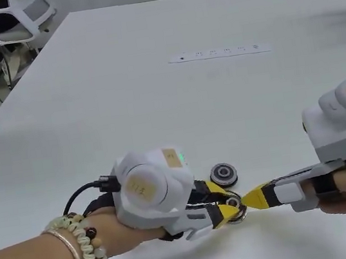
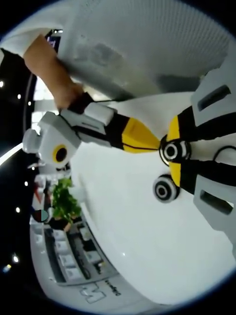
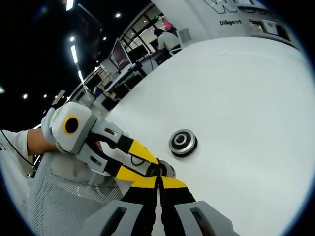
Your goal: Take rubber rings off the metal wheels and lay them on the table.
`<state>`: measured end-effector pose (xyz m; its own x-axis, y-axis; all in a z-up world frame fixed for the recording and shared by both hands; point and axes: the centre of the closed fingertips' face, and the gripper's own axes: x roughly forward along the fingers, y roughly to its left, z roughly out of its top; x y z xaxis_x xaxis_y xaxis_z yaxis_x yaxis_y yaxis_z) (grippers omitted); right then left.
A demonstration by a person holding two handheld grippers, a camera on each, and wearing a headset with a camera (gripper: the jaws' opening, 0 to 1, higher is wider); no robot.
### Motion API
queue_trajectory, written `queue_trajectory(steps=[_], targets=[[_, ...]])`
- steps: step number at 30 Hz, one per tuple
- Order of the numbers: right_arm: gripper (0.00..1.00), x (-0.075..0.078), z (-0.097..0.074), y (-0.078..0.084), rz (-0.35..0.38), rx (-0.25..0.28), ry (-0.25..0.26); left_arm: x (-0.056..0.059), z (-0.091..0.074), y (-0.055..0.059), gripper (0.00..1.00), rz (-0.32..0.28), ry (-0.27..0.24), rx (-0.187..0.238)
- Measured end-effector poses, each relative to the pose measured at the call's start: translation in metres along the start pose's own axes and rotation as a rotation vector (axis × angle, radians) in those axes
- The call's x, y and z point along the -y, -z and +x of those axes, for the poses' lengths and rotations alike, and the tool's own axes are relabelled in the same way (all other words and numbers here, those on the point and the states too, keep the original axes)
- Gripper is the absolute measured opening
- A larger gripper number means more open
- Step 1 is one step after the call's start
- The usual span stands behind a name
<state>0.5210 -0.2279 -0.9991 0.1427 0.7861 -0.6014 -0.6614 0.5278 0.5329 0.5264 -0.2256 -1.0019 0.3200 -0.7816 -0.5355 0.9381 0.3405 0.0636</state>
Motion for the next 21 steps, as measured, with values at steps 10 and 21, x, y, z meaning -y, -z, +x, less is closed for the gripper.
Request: queue_trajectory(steps=[10, 21], targets=[[0.00, 0.001, -0.002, -0.002, 0.020, 0.007, -0.005, 0.006, -0.014, -0.017, 0.21, 0.086, 0.029, 0.006], [0.00, -0.001, -0.003, -0.003, 0.022, 0.014, -0.013, 0.023, -0.033, -0.047, 0.46, 0.118, 0.107, 0.019]])
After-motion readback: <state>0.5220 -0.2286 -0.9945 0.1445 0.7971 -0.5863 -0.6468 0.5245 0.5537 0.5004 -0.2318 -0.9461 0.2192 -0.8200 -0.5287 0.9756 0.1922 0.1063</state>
